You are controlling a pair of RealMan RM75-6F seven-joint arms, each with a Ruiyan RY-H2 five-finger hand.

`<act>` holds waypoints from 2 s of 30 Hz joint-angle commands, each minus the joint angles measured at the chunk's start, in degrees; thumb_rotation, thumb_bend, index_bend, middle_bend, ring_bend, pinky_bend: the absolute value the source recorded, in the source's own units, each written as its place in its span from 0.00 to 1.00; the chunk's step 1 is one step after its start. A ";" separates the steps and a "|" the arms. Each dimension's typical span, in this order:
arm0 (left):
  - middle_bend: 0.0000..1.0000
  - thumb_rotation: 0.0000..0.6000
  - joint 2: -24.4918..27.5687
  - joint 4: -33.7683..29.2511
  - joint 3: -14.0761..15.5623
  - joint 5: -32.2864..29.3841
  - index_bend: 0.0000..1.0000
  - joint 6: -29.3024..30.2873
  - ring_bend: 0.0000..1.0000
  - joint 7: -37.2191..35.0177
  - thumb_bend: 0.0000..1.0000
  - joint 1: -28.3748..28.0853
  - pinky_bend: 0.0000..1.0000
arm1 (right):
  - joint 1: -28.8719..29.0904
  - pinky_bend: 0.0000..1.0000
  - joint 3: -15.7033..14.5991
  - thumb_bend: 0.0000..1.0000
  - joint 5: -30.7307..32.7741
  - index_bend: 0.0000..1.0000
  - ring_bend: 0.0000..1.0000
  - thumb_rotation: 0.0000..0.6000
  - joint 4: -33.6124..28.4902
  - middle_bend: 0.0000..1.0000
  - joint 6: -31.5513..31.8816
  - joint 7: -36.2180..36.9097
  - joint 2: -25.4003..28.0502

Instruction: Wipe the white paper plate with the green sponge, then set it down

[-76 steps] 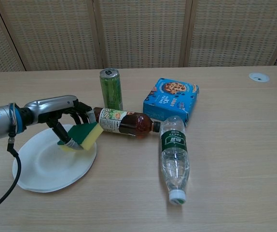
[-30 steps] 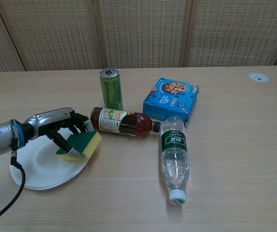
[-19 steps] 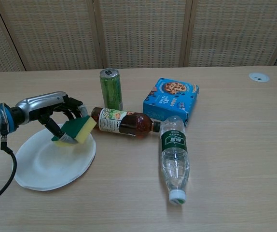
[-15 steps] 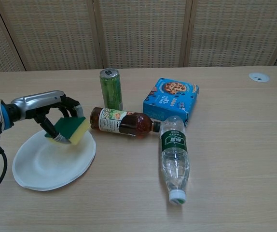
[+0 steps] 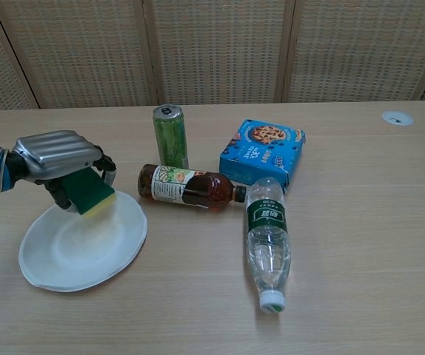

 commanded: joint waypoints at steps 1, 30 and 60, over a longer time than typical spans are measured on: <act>0.40 1.00 -1.32 0.19 0.20 0.59 0.50 -0.01 0.31 4.53 0.31 -0.63 0.36 | -0.06 0.00 0.02 0.00 0.00 0.00 0.00 1.00 0.03 0.00 0.06 0.23 0.07; 0.40 1.00 -3.64 2.27 -0.96 -1.09 0.51 2.17 0.31 8.99 0.31 0.16 0.38 | -0.15 0.00 -0.12 0.00 -0.37 0.00 0.00 1.00 -0.11 0.00 0.02 1.28 0.45; 0.40 1.00 -1.07 -0.05 -0.22 -2.85 0.51 -0.37 0.31 10.29 0.32 1.30 0.37 | -0.35 0.00 -0.15 0.00 -0.67 0.00 0.00 1.00 -0.35 0.00 0.36 1.91 0.77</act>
